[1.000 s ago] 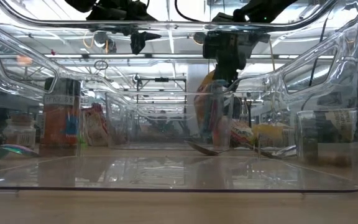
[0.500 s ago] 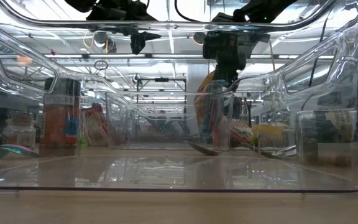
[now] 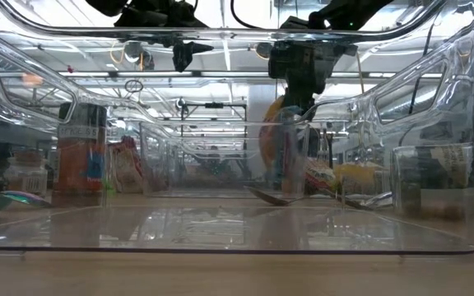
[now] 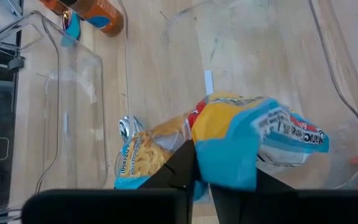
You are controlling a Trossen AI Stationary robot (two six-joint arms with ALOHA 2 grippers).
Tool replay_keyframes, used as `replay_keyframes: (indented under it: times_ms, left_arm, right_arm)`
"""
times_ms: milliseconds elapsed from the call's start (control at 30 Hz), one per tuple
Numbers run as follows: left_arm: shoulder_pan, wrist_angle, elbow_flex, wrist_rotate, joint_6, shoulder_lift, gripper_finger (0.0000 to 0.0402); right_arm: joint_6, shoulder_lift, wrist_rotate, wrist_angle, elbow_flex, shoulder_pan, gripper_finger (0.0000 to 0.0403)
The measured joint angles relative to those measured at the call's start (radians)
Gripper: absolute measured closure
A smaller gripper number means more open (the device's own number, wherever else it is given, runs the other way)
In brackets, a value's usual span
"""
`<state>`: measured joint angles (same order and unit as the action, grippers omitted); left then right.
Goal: Pick & Place Food Item
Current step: Put the blue noodle pack into the middle transparent bin
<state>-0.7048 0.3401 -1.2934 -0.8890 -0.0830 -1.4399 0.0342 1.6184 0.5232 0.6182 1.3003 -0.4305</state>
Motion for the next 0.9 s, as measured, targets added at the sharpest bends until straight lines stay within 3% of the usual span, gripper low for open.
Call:
replay_keyframes:
  times_ms: [567, 700, 900]
  left_arm:
    - [0.000, 0.000, 0.000, 0.000, -0.004, 0.000, 0.0220]
    - [0.000, 0.000, 0.000, 0.000, -0.004, 0.000, 0.0220]
    - [0.000, 0.000, 0.000, 0.000, -0.005, 0.000, 0.0220]
  right_arm:
    - [0.004, 0.000, -0.007, -0.008, 0.000, 0.000, 0.0321]
    - [0.005, 0.000, -0.059, -0.010, 0.000, 0.000, 0.0318]
    - [-0.029, 0.000, -0.054, -0.062, 0.000, 0.000, 0.0317]
